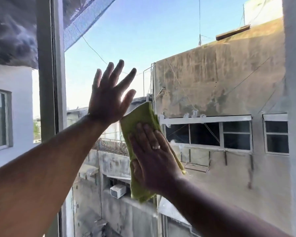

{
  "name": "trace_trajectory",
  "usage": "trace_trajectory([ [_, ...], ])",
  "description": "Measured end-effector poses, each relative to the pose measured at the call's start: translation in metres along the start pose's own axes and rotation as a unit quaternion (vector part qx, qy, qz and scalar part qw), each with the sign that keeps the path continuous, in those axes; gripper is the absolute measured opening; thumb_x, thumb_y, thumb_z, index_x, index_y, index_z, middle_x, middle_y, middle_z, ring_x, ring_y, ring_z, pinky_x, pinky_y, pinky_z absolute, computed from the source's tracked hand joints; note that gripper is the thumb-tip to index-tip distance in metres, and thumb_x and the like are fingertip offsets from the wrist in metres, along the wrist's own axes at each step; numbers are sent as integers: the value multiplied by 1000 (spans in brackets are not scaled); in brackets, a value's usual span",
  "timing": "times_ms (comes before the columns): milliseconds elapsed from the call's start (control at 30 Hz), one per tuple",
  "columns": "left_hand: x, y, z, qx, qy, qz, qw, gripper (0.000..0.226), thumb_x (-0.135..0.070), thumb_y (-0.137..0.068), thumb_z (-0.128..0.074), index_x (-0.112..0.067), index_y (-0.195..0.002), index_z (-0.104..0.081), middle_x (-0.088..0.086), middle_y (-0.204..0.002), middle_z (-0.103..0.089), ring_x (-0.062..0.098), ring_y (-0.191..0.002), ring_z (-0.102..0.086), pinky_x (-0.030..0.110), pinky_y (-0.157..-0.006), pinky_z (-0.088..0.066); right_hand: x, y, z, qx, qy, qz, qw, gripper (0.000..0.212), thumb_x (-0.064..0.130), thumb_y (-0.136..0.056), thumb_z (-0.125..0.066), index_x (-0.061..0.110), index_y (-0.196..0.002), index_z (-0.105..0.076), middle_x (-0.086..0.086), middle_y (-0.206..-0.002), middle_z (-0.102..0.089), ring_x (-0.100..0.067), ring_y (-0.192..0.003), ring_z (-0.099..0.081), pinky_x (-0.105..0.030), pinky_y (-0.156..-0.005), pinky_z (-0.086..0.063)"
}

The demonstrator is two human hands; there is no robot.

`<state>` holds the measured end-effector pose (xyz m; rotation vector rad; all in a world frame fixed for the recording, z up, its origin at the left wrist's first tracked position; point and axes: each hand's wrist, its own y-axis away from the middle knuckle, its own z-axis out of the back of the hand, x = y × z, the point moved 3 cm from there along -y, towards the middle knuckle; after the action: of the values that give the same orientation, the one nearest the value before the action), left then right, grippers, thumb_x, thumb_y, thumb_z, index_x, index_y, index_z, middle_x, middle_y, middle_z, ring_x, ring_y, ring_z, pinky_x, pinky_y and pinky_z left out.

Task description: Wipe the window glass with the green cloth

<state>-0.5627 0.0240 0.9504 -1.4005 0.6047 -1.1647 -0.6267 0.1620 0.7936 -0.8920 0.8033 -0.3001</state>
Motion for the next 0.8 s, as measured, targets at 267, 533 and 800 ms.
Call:
trace_trajectory([
  [267, 3, 1, -8, -49, 9, -10, 999, 55, -49, -103, -31, -31, -155, -35, 11, -166, -25, 33, -154, -22, 53, -123, -14, -176, 15, 51, -77, 50, -122, 988, 85, 25, -68, -50, 1, -149, -40, -26, -156, -32, -45, -142, -30, -56, -110, -36],
  [533, 6, -1, -4, -38, 25, -12, 999, 56, -49, -102, -32, -30, -154, -37, 10, -166, -25, 33, -154, -22, 52, -123, -13, -60, 5, 17, 34, 46, 236, 970, 78, 27, -79, -58, 21, -153, -33, -2, -159, -34, -18, -150, -22, -38, -125, -14],
  [800, 2, 0, -4, -46, 6, -8, 999, 55, -46, -102, -33, -29, -154, -37, 11, -165, -26, 32, -153, -23, 53, -123, -15, -118, -16, 38, -106, -35, -138, 984, 78, 23, -71, -45, 15, -149, -45, -7, -154, -41, -30, -141, -39, -50, -114, -37],
])
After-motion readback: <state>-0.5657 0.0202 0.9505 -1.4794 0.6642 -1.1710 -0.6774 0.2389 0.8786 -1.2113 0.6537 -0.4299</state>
